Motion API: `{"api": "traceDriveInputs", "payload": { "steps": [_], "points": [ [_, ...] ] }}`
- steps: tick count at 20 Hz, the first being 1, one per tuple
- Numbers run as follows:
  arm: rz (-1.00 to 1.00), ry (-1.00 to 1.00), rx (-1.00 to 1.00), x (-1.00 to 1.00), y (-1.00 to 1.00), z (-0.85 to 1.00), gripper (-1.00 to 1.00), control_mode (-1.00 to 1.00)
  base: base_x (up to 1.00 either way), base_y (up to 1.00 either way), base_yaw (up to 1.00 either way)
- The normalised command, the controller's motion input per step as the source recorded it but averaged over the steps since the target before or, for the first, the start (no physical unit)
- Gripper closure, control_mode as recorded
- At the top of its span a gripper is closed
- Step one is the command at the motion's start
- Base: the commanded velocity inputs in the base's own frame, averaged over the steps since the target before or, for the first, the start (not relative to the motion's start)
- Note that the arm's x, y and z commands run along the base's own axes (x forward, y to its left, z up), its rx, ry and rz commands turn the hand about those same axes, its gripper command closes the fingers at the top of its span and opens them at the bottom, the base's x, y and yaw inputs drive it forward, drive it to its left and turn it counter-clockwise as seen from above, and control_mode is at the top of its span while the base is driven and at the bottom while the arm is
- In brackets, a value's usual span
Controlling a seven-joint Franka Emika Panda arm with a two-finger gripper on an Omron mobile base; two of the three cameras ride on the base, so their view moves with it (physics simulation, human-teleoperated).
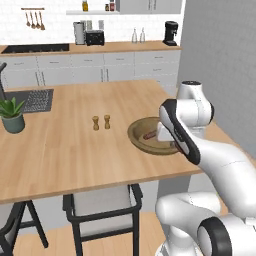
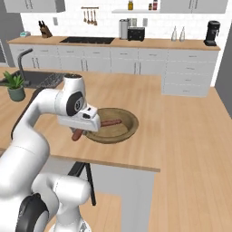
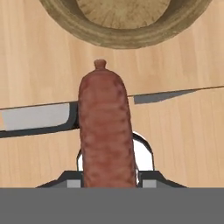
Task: Place one bun and one sausage from the bowl on each plate.
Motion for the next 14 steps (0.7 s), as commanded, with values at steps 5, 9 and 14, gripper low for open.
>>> {"api": "traceDriveInputs", "payload": {
  "steps": [5, 9, 14],
  "points": [
    [0.00, 0.00, 0.00, 0.00, 0.00, 0.00, 1.00, 1.00, -0.89, 0.48, 0.00],
    [0.00, 0.00, 0.00, 0.00, 0.00, 0.00, 1.00, 1.00, -0.07, 1.00, 0.00],
    [0.00, 0.00, 0.00, 0.00, 0.00, 0.00, 1.00, 1.00, 0.24, 1.00, 0.00]
  ]
}}
